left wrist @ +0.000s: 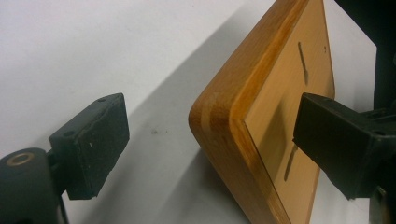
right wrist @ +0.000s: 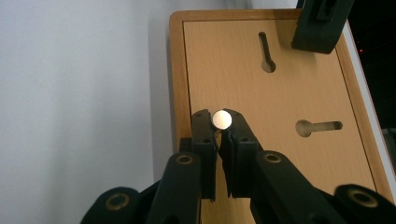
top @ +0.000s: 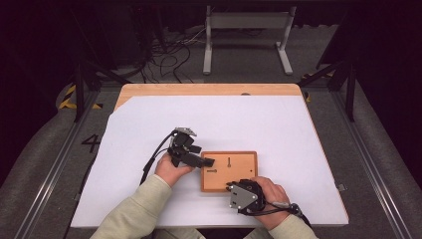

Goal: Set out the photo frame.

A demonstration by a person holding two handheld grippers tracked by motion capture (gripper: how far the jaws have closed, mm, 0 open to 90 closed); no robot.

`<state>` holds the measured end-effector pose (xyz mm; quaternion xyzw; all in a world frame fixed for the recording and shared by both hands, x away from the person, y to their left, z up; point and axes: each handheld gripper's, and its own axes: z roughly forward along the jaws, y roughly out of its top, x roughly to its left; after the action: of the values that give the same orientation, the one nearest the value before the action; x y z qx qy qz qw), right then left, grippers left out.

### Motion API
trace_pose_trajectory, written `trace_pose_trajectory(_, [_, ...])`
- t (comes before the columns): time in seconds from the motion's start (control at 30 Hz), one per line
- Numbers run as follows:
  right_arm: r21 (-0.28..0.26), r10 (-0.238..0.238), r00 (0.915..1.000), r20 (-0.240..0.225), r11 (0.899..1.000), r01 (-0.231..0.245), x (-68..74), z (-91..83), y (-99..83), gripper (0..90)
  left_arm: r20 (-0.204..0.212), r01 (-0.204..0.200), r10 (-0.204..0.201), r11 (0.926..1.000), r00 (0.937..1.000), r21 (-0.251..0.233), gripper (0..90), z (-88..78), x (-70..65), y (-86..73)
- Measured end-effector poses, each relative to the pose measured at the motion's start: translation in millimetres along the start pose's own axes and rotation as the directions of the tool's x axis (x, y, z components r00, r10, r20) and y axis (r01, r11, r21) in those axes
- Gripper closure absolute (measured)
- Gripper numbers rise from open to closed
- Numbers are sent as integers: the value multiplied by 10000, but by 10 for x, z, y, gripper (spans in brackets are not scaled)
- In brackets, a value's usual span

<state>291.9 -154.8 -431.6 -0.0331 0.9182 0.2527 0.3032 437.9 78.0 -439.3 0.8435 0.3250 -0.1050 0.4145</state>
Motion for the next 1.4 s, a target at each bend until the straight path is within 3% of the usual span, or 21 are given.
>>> trace_pose_trajectory(0.47, [72,-382,9991,154,9992,381,-8,-4,-9,844,791,189,-210,9994,9966,280,103,199,1,28])
trace_pose_trajectory(0.73, [-16,-293,9995,150,9996,293,-9,-1,-23,843,1013,-408,313,9949,9944,928,201,276,-126,78])
trace_pose_trajectory(0.77, [-19,-302,9994,156,9995,302,-10,0,-23,843,900,-450,365,9945,9953,945,210,276,-140,84])
trace_pose_trajectory(0.83, [-46,-154,9998,115,9999,154,5,1,-20,843,926,-415,342,9960,9951,785,249,231,-134,91])
trace_pose_trajectory(1.03, [0,-297,9995,141,9996,297,-8,-2,-22,843,933,-470,415,9973,9948,570,314,187,-136,97])
trace_pose_trajectory(1.13, [8,-233,9997,79,9997,233,-10,-6,-20,844,1159,-368,309,9982,9928,484,352,154,-118,101])
trace_pose_trajectory(1.2, [-33,-36,10000,-60,10000,36,-13,-10,-22,841,1219,-439,383,9981,9918,438,372,144,-121,103])
trace_pose_trajectory(1.23, [-139,340,9993,-159,9993,-342,0,-7,-22,836,1215,-516,459,9977,9915,443,372,140,-124,104])
trace_pose_trajectory(1.3, [-235,621,9974,-375,9977,-630,-21,-17,-38,813,1330,-537,478,9977,9900,412,386,121,-126,108])
trace_pose_trajectory(1.4, [-702,1450,9856,-870,9860,-1512,-70,-66,-70,744,1530,-648,600,9975,9864,265,431,75,-128,109])
